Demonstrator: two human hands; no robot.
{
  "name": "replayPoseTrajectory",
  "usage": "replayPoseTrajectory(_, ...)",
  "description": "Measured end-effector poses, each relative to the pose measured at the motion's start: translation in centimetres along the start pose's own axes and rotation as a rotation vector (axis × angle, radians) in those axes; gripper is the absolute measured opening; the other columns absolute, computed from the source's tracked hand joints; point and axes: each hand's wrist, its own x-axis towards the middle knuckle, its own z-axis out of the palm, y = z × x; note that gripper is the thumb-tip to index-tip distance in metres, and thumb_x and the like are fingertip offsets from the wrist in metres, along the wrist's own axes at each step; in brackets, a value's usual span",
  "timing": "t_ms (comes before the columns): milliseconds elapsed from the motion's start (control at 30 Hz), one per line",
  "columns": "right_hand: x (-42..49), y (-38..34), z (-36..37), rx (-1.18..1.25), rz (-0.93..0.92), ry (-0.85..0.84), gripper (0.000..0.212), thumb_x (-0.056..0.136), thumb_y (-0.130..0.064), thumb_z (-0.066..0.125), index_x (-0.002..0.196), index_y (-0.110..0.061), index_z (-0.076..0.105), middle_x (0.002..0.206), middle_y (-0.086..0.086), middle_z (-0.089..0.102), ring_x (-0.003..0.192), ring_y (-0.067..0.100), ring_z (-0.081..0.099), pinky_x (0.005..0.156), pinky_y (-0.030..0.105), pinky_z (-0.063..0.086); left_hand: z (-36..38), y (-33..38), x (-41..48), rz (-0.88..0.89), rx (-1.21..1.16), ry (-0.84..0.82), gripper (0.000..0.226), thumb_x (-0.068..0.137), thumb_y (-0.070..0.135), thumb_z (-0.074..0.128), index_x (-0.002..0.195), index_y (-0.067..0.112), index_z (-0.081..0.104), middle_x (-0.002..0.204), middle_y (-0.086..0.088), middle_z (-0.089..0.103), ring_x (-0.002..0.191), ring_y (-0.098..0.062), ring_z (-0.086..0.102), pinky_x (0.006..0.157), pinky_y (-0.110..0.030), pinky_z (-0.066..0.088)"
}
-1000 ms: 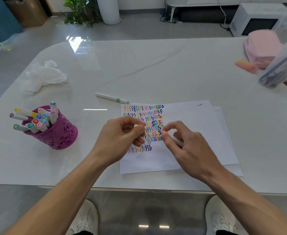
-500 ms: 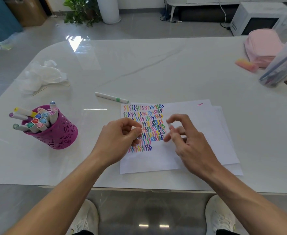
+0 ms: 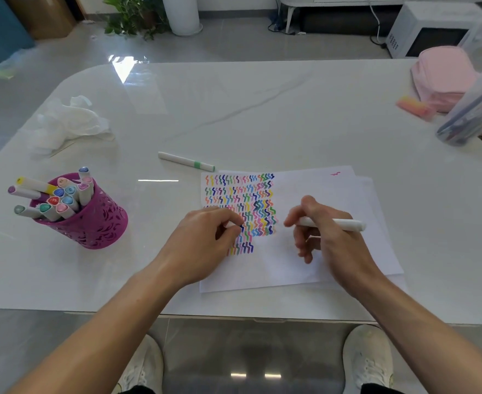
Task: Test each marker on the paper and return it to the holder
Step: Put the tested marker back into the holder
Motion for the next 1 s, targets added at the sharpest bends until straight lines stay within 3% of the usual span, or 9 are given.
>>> replayPoseTrajectory(67, 0.1, 0.3, 0.0, -0.011, 0.007, 0.013, 0.031, 0.106, -0.021, 0.048, 0.092, -0.013, 0.074, 0.062, 0.012, 0.062, 0.055, 0.025, 0.055, 0.049, 0.034, 0.043, 0.0, -0.1, 0.0, 0.004, 0.003, -0.008, 0.02, 0.101, 0.03, 0.054, 0.11, 0.029, 0.072, 0.098, 0.016, 0.063, 0.086, -0.001, 0.056, 0.074, -0.016, 0.044)
replayPoseTrajectory(167, 0.1, 0.5, -0.1, -0.022, -0.001, 0.021, 0.002, 0.1, -0.008, 0.057, 0.101, -0.01, 0.057, 0.064, 0.017, 0.067, 0.052, 0.028, 0.057, 0.047, 0.034, 0.046, 0.0, -0.2, 0.2, 0.011, 0.007, -0.01, 0.021, 0.101, 0.03, 0.053, 0.109, 0.029, 0.072, 0.098, 0.016, 0.063, 0.085, -0.002, 0.056, 0.075, -0.019, 0.044)
replayPoseTrajectory(367, 0.3, 1.4, -0.2, -0.058, -0.014, 0.054, 0.021, 0.092, -0.004, 0.071, 0.083, -0.005, 0.052, 0.068, 0.018, 0.071, 0.054, 0.032, 0.066, 0.049, 0.036, 0.053, 0.1, -0.2, 0.2, 0.011, 0.005, -0.016, 0.021, 0.102, 0.03, 0.052, 0.11, 0.028, 0.071, 0.096, 0.018, 0.06, 0.082, 0.002, 0.054, 0.068, -0.01, 0.036)
replayPoseTrajectory(700, 0.4, 1.6, 0.0, -0.106, -0.003, 0.059, 0.025, 0.092, -0.014, 0.075, 0.083, -0.004, 0.055, 0.069, 0.015, 0.074, 0.058, 0.031, 0.071, 0.055, 0.038, 0.058, 0.1, -0.2, 0.4, -0.002, 0.021, -0.018, 0.021, 0.102, 0.031, 0.051, 0.109, 0.029, 0.071, 0.094, 0.022, 0.058, 0.086, 0.002, 0.056, 0.063, -0.009, 0.035)
replayPoseTrajectory(1000, 0.2, 1.5, 0.1, -0.171, 0.004, 0.043, 0.025, 0.092, -0.013, 0.075, 0.08, -0.005, 0.055, 0.067, 0.013, 0.073, 0.055, 0.029, 0.07, 0.052, 0.035, 0.055, 0.2, -0.1, 0.4, -0.018, 0.003, -0.011, 0.02, 0.101, 0.029, 0.052, 0.107, 0.029, 0.072, 0.091, 0.02, 0.06, 0.076, 0.001, 0.054, 0.064, -0.01, 0.035)
